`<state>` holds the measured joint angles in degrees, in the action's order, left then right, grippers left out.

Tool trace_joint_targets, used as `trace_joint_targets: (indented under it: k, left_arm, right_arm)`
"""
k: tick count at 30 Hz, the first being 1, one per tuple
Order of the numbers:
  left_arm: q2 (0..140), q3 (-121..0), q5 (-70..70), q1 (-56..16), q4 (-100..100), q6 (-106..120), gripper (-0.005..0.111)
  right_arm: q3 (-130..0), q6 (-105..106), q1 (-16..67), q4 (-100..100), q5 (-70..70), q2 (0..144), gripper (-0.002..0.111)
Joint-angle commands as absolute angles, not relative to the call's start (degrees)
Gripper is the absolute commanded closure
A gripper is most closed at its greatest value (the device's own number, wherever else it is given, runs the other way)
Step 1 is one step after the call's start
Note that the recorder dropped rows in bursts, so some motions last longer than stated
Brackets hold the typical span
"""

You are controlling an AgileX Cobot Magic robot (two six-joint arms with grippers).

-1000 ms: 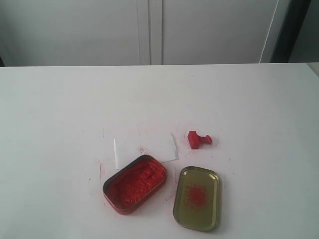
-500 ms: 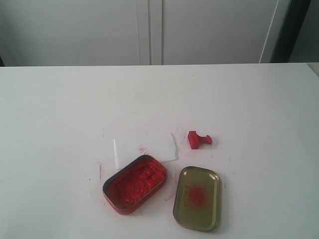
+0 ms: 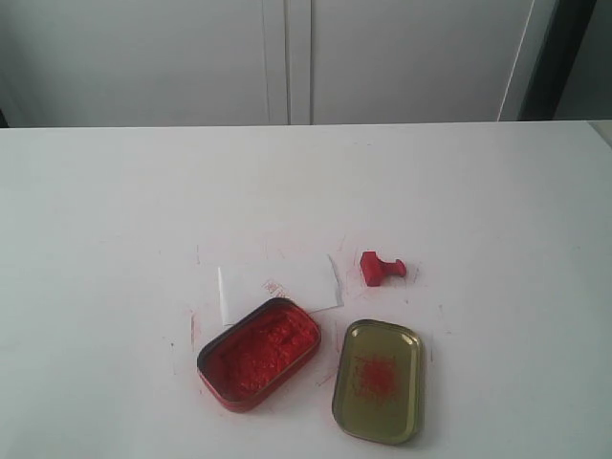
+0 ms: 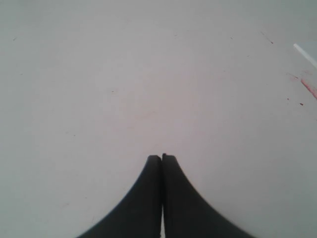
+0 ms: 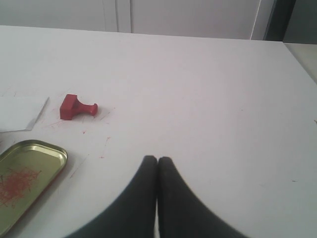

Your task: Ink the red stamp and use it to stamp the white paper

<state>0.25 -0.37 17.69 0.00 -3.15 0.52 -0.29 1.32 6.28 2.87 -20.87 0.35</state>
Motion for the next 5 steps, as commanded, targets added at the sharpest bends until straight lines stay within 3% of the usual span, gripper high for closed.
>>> trace_joint_targets:
  k: [1,5]
  left_arm:
    - [0.00,0.00,17.61,0.00,-3.42,0.00,0.107]
    - [0.00,0.00,17.61,0.00,-3.42,0.00,0.107]
  right_arm:
    - [0.00,1.19,6.49,3.19,-20.07,0.00,0.108]
    - [0.00,1.19,6.49,3.19,-20.07,0.00,0.108]
